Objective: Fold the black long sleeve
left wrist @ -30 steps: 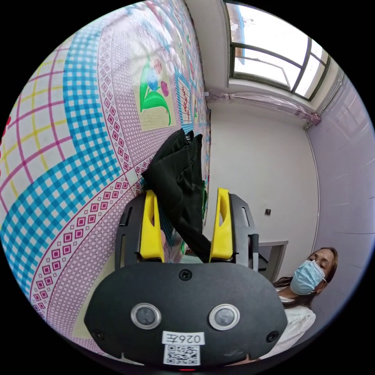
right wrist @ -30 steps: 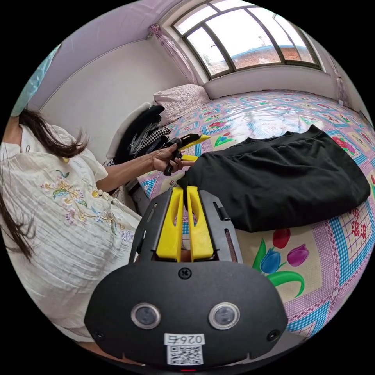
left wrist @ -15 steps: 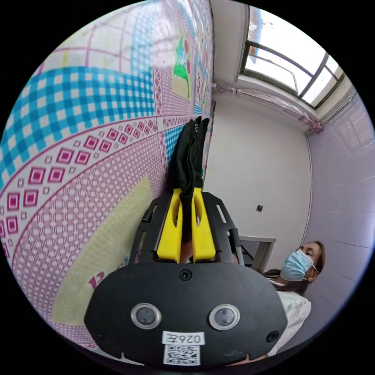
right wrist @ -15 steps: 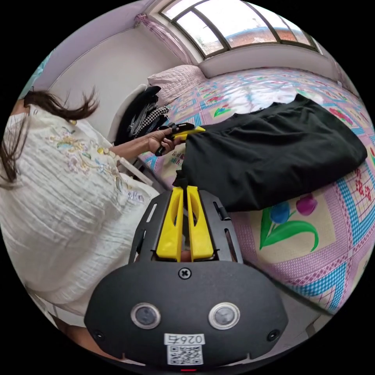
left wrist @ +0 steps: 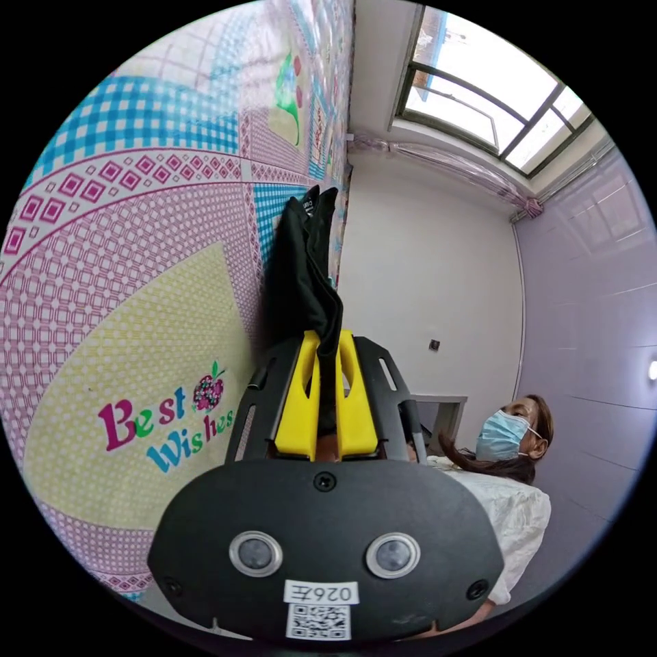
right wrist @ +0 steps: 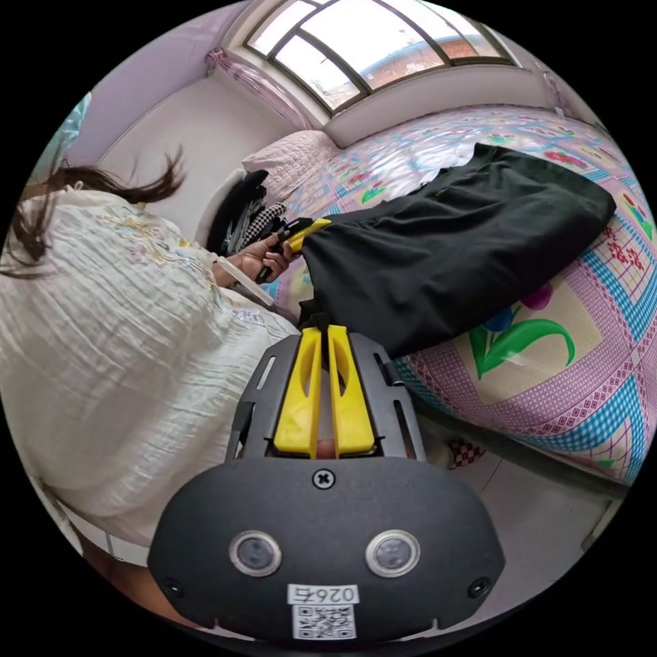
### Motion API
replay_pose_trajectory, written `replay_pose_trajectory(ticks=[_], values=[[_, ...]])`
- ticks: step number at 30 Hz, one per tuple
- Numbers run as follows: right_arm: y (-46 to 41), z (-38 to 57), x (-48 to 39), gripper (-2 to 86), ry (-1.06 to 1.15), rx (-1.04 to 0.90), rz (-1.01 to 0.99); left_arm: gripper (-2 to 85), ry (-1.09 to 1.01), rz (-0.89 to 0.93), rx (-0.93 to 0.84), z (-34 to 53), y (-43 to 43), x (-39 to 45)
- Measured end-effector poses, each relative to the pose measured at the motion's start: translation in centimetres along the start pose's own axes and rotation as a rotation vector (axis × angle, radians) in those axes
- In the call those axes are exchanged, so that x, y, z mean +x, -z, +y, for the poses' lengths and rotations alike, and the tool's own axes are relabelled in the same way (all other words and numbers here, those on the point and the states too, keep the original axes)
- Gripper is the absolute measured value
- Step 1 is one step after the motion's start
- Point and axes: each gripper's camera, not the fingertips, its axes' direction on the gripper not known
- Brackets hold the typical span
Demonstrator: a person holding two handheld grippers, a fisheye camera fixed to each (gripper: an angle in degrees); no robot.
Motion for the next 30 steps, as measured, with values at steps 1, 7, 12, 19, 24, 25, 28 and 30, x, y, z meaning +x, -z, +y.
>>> replay_pose_trajectory(ticks=[1,7,12,19,24,25,28,30], values=[[1.4,-0.4,-0.4,-1.6,0.0,0.031,-0.011,3.0,-0.016,0.001,-0.007,-0.3,-0.4,0.7],[9.9,-3.5,-0.2,-1.5,-0.001,0.236,-0.02,3.0,-0.11,0.026,-0.053,-4.2,-4.9,4.8],[16.9,-8.1,3.4,-1.5,-0.003,0.377,0.007,3.1,-0.177,0.041,-0.132,-10.8,-11.9,8.0],[25.1,-16.5,15.6,-1.5,-0.118,0.456,-0.016,3.4,-0.121,-0.019,-0.19,-22.5,-24.0,7.6],[26.9,-20.8,27.6,-1.4,-0.284,0.448,-0.101,3.8,0.008,-0.092,-0.16,-29.2,-30.6,3.1],[27.0,-21.6,30.3,-1.4,-0.326,0.431,-0.095,4.0,0.042,-0.125,-0.142,-30.5,-31.8,1.8],[26.8,-23.1,36.4,-1.5,-0.426,0.371,-0.076,5.3,0.128,-0.176,-0.111,-32.7,-33.9,-1.4],[26.3,-23.6,39.1,-1.5,-0.47,0.334,-0.077,6.2,0.141,-0.139,-0.076,-33.4,-34.5,-2.7]])
